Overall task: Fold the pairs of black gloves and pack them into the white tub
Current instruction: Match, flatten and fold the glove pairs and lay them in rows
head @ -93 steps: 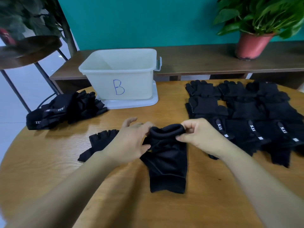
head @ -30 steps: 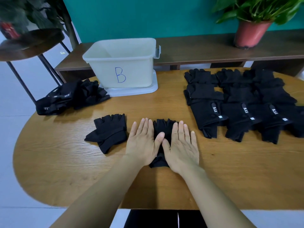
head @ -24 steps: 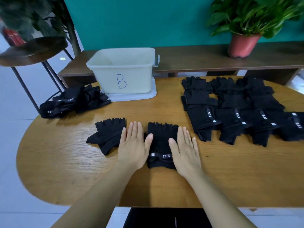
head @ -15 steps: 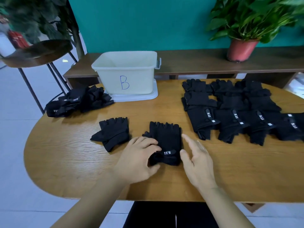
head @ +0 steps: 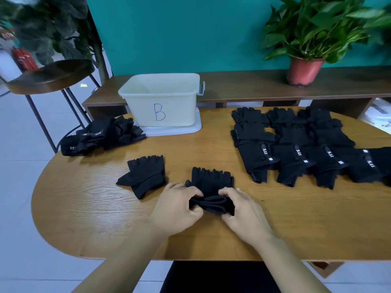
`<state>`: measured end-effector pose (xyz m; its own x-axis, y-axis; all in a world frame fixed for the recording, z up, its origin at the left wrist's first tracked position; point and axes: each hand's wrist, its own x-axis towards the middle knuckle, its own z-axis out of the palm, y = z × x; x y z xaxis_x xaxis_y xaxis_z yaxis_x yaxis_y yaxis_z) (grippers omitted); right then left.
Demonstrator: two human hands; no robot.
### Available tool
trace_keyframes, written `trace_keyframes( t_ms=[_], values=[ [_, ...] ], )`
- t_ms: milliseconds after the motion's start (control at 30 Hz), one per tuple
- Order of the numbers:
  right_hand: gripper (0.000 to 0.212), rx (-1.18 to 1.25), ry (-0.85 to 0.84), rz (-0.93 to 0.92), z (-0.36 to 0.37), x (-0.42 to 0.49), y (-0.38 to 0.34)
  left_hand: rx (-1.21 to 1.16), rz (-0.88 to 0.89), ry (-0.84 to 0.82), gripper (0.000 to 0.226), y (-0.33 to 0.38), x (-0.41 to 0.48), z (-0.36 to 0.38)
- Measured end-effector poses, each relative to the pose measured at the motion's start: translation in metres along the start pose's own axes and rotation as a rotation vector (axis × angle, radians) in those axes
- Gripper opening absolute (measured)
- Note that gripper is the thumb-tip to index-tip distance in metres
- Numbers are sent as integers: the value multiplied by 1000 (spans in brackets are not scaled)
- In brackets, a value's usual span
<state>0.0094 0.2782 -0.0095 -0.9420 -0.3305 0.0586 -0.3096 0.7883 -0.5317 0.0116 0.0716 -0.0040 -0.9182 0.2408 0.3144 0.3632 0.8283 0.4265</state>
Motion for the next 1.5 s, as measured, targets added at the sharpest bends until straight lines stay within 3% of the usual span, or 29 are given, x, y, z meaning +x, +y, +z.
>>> trace_keyframes(
  t_ms=[167,267,367,567,700,867,1033,1200,1300,1367,1433,1500],
  values=[
    [43,206,30,120,-1,3,7,45,87,-140,65,0,-13,-5],
    [22,271,39,167,-3,7,6,-27,8,-127,34,-4,-9,-2],
    [6,351,87,237,-7,13,1,-248,-195,-74,15,-7,0,6],
    [26,271,177,369,-10,39,-12,-329,-471,43,64,-7,26,24],
    [29,130,215,452,-7,57,-16,-228,-529,99,36,0,39,24],
    [23,17,240,533,-1,66,-14,-120,-596,127,30,6,49,28],
    [15,-36,284,476,1,64,-17,-94,-586,175,24,3,50,31],
    [14,-23,376,406,-2,53,-16,-7,-356,322,9,5,45,30],
    [16,-60,566,191,-4,50,-14,70,-216,360,21,14,46,30],
    [25,-142,631,18,-7,56,-12,120,-180,245,38,21,49,32],
    [37,-221,449,-90,-9,65,-12,149,-233,48,54,24,49,36],
    [48,-255,132,-101,-8,69,-8,176,-305,-112,58,21,43,43]
  ],
)
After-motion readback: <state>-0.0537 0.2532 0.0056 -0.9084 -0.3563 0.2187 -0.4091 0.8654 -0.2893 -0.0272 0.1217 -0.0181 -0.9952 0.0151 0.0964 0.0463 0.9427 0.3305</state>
